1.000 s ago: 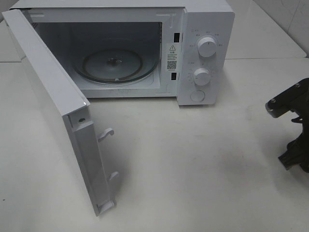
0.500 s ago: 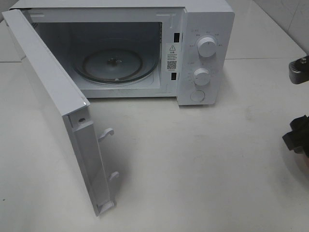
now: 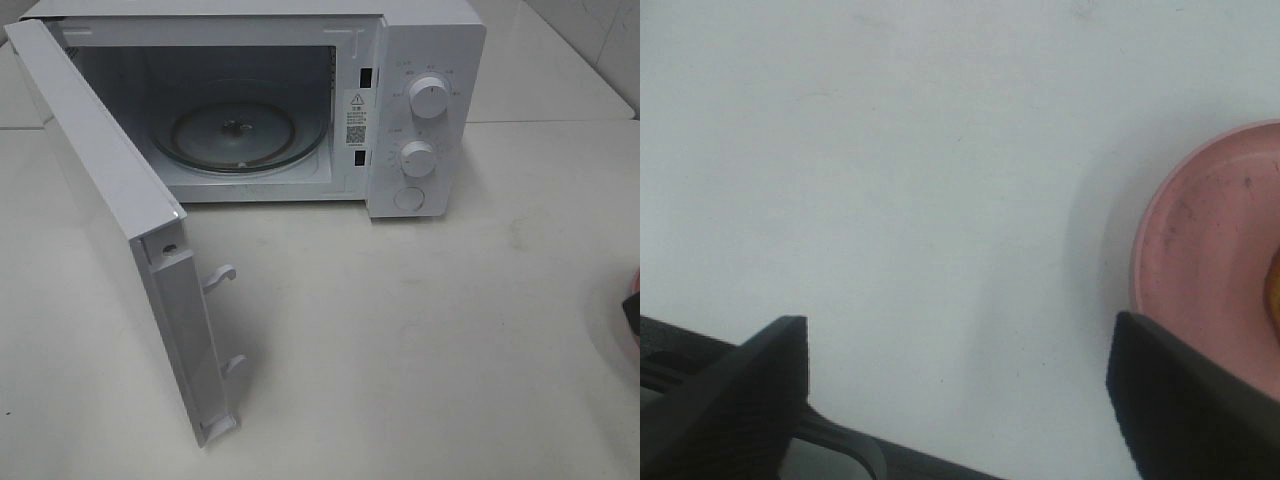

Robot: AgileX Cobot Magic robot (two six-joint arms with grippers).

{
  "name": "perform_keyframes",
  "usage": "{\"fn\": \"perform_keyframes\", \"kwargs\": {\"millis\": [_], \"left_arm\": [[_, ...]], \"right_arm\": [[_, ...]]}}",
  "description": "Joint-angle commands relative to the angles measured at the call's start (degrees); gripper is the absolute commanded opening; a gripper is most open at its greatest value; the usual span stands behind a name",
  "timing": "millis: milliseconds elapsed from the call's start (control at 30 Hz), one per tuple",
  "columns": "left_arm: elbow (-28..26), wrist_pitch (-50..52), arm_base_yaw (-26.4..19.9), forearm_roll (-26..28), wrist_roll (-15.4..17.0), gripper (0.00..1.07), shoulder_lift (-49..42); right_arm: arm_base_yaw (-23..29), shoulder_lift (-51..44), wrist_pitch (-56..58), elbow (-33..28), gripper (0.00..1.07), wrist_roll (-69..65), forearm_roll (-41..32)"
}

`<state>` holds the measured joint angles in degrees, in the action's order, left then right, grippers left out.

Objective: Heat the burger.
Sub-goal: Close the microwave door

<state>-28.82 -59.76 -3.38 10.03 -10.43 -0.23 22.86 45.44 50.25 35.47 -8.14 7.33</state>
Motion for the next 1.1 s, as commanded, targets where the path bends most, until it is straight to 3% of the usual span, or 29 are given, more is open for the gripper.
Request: {"fn": "perform_keyframes", "kwargs": {"millis": [33,233,467,733,967,1100], "left_arm": [[0.1,0.0,0.1,0.2,0.3,1.0,-1.1],[0.1,0.0,0.1,0.2,0.3,1.0,-1.1],[0.1,0.0,0.1,0.2,0.3,1.0,-1.1],[0.1,0.0,0.1,0.2,0.3,1.0,-1.1],[0.1,0.0,0.1,0.2,0.3,1.0,-1.1],[0.1,0.0,0.1,0.2,0.3,1.0,-1.1]], "right_arm": [[0.0,-6.2,6.3,0.1,0.76,2.4,-0.5],[0.0,-13.5,14.0,0.1,0.76,2.6,-0.5],[-0.2,-23.0,14.8,0.0,0.76,2.6,-0.3],[-8.3,-34.8,13.0,-1.0,0.76,3.4,-0.5],[-10.2,-41.5,9.1,-6.6,0.76,3.5,-0.5],[-10.2,-45.1,9.1,-6.4,0.76,3.6,-0.5]]}}
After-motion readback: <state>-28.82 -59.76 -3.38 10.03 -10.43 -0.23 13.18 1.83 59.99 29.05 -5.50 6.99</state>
